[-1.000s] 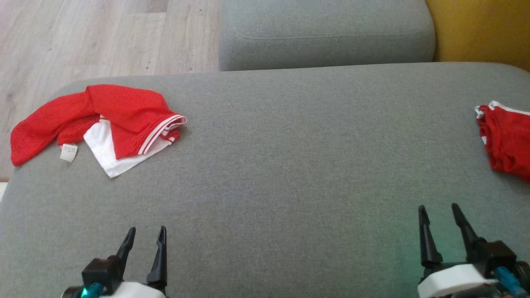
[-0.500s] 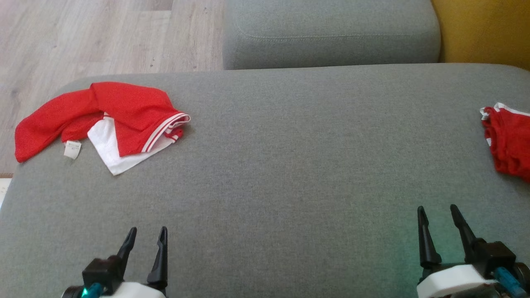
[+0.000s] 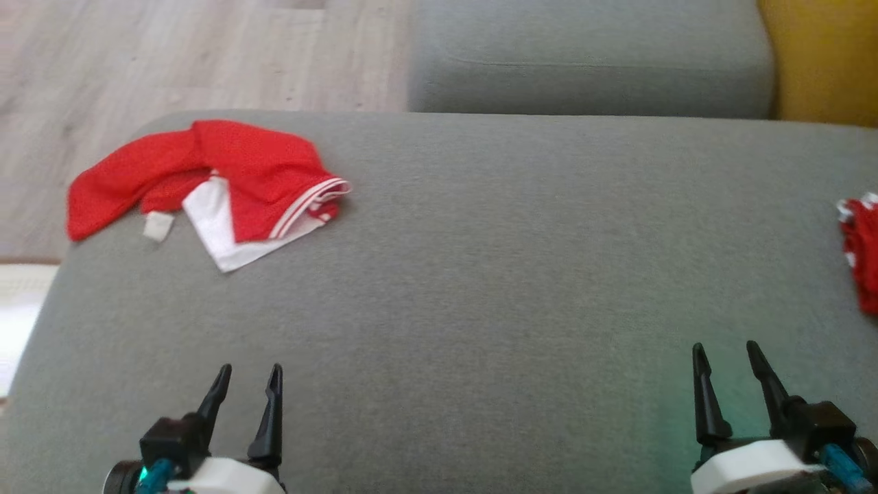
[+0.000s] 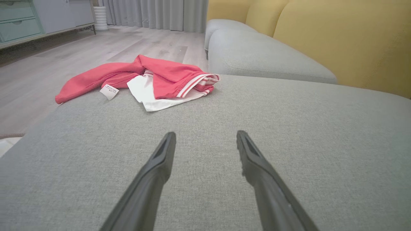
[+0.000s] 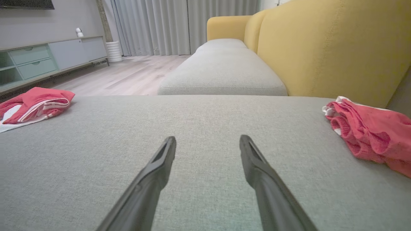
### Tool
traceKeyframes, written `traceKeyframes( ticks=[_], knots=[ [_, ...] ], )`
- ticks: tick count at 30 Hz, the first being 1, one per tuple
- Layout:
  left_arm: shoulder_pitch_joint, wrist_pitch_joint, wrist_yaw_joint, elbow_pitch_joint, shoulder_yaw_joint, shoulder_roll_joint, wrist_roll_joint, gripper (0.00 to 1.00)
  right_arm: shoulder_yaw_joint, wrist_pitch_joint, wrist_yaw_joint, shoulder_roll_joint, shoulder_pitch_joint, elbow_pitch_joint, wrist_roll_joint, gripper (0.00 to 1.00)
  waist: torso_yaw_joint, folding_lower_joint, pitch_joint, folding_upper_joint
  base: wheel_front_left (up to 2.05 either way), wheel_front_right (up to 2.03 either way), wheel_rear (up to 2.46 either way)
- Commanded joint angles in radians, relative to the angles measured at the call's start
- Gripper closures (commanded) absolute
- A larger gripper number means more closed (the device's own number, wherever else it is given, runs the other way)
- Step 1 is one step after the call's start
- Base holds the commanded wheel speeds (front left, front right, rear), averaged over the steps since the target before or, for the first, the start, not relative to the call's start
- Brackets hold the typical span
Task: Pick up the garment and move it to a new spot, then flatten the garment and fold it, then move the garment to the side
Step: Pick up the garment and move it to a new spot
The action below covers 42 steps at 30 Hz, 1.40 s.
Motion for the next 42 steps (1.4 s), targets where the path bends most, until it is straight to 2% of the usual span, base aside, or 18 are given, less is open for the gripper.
traceKeyframes(
  ticks=[1,9,13,17,23,29,34,35,38,42],
  knots=[
    [-0.052,-0.008,0.001,-0.036,0.031,-0.004,0.001,0.0,0.027,-0.014,-0.001,-0.006,-0.015,-0.029,0.007,0.0,0.054,0.0001,-0.004,0.0,0.0,0.0,0.0],
    [-0.033,-0.008,0.009,-0.04,0.039,-0.004,-0.007,0.0,0.047,-0.014,-0.001,-0.006,-0.024,-0.02,0.013,0.0,0.216,0.0001,-0.016,0.0,0.0,0.0,0.0],
    [-0.012,-0.008,0.014,-0.049,0.051,-0.005,-0.011,0.0,0.06,-0.014,-0.001,-0.006,-0.041,-0.012,0.013,0.0,0.261,0.0001,-0.025,0.0,0.0,0.0,0.0],
    [-0.001,-0.008,0.016,-0.061,0.06,-0.005,-0.013,0.0,0.066,-0.014,-0.001,-0.006,-0.051,-0.005,0.016,0.0,0.278,0.0001,-0.03,0.0,0.0,0.0,0.0],
    [-0.033,-0.008,0.004,-0.079,0.069,-0.005,-0.033,0.0,0.067,-0.014,-0.001,-0.006,-0.047,-0.006,0.016,0.0,0.275,0.0001,-0.026,0.0,0.0,0.0,0.0],
    [-0.169,-0.006,-0.021,-0.075,0.07,0.02,-0.075,0.0,0.06,-0.014,-0.001,-0.006,-0.052,-0.01,-0.005,0.0,0.243,0.0001,0.02,0.0,0.0,0.0,0.0],
    [-0.378,0.056,-0.032,-0.048,0.067,0.035,-0.149,0.0,0.068,-0.014,-0.001,-0.044,-0.126,-0.035,-0.03,0.0,0.202,0.0001,0.177,0.0,0.0,0.0,0.0],
    [-0.479,0.095,-0.036,-0.021,0.066,0.034,-0.203,0.0,0.081,-0.014,-0.001,-0.069,-0.17,-0.044,-0.036,0.0,0.185,0.0001,0.248,0.0,0.0,0.0,0.0],
    [-0.625,0.156,-0.039,0.033,0.047,0.05,-0.268,0.0,0.109,-0.014,-0.001,-0.122,-0.242,-0.052,-0.042,0.0,0.158,0.0001,0.355,0.0,0.0,0.0,0.0],
    [-0.787,0.219,-0.041,0.149,0.011,0.096,-0.333,0.0,0.123,-0.012,-0.001,-0.184,-0.307,-0.057,-0.036,0.0,0.132,0.0001,0.432,0.0,0.0,0.0,0.0]
  ],
)
